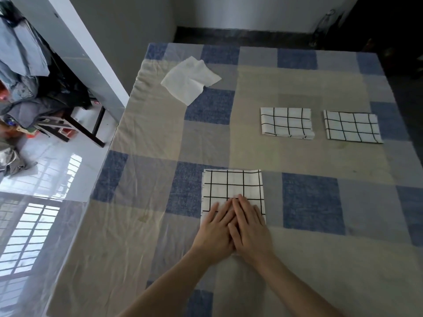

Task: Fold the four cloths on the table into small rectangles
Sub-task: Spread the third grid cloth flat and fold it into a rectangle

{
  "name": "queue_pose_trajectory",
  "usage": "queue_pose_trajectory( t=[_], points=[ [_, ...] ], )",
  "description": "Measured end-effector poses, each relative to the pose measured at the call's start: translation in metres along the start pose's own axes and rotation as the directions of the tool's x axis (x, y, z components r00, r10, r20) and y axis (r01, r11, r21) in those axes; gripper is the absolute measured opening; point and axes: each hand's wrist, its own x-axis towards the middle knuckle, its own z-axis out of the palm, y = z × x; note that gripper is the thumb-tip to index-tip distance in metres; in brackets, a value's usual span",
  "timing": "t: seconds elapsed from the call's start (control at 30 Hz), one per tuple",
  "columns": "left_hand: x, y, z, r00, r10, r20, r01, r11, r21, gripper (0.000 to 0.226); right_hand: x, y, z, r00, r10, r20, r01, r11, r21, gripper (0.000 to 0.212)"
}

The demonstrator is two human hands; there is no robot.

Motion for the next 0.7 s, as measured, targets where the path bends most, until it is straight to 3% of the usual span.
queue_pose_trajectory(
  t=[0.1,0.2,0.37,0.43,0.6,0.7],
  points=[
    [-0.002,-0.003,0.003,1.0,-0.002,0.006,0.002,1.0,-0.001,0.062,-0.002,0.015,-0.001,0.999,-0.006,0.044,0.01,0.996,-0.089,0.06],
    [-0.009,-0.009,0.002,0.999,-0.045,-0.021,0.044,0.998,-0.046,0.062,-0.009,0.037,-0.01,0.995,0.094,0.023,-0.089,0.983,-0.158,0.061],
    [-0.023,-0.019,-0.007,0.998,-0.054,0.028,0.054,0.999,0.008,0.089,-0.014,0.053,-0.024,0.974,0.227,-0.002,-0.221,0.946,-0.239,0.064],
    [-0.024,-0.018,-0.009,0.997,-0.057,0.043,0.057,0.998,0.013,0.097,-0.009,0.04,-0.025,0.963,0.263,-0.054,-0.268,0.945,-0.185,0.065],
    [-0.024,-0.017,-0.011,0.999,-0.043,0.03,0.043,0.999,-0.006,0.105,-0.007,-0.005,-0.004,0.999,0.04,0.033,-0.037,0.995,-0.092,0.06],
    [-0.026,-0.021,-0.012,1.0,-0.023,0.015,0.023,1.0,-0.002,0.108,-0.015,0.009,0.003,0.996,0.037,0.077,-0.024,0.988,-0.153,0.059]
  ],
)
